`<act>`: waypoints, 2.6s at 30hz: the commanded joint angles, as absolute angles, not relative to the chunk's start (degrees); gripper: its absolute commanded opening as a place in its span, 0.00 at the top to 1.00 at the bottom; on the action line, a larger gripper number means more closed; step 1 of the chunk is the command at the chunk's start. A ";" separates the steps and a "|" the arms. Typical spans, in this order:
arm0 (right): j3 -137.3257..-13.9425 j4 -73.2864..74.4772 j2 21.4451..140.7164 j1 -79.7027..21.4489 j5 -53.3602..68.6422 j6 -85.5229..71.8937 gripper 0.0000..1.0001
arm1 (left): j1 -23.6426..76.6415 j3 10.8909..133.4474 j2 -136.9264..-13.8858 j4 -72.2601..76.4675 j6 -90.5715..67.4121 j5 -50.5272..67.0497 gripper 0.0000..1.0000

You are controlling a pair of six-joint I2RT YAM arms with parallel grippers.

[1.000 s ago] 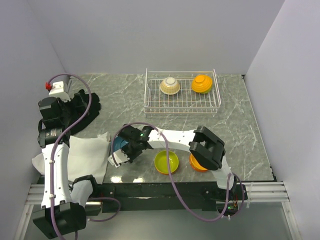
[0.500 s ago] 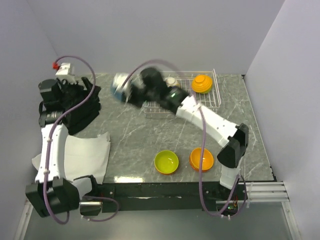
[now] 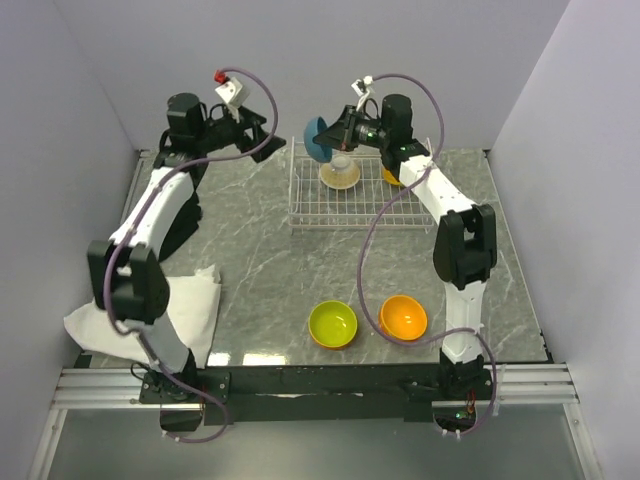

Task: Load the bowls into the dish rack

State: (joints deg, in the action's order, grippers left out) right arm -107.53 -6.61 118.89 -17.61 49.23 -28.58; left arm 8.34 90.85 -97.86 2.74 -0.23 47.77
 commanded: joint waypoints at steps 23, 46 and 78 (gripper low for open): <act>-108.63 -33.75 132.10 -11.43 54.14 -56.78 1.00 | 14.41 123.31 -131.57 1.75 8.43 26.63 0.04; -109.69 -37.62 135.53 -11.34 54.32 -60.03 1.00 | 16.17 119.09 -131.22 2.82 12.39 23.47 0.04; -113.03 -41.49 141.42 -10.46 53.26 -63.19 0.99 | 18.72 118.74 -132.27 1.32 17.66 19.60 0.03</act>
State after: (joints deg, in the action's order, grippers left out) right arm -111.39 -38.81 142.67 -11.05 53.19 -64.45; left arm 18.57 118.72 -132.70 0.54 16.86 19.57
